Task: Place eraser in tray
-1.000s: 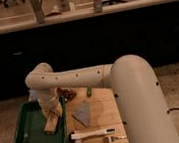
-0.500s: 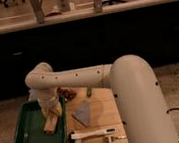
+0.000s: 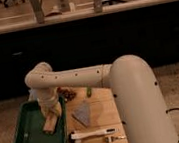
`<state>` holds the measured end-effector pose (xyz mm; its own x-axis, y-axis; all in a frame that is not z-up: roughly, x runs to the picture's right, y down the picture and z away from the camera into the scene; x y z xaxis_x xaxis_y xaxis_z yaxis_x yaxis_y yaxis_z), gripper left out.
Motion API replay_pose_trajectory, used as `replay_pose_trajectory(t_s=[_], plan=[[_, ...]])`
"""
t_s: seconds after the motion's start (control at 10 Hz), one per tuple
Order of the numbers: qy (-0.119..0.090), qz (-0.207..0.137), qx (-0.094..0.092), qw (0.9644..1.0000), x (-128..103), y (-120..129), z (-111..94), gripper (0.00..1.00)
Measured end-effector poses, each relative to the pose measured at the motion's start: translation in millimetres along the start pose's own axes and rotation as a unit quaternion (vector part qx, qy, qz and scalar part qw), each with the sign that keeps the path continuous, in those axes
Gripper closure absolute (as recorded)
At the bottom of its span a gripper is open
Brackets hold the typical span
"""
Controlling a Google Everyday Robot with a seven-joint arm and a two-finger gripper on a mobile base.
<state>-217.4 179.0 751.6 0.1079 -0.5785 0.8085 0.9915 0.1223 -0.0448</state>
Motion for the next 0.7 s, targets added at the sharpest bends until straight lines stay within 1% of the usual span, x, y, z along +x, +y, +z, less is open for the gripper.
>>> replay_pose_trajectory(t_s=[0.7], plan=[[-0.002, 0.006, 0.001, 1.0, 2.9, -2.4, -2.5, 0.99]])
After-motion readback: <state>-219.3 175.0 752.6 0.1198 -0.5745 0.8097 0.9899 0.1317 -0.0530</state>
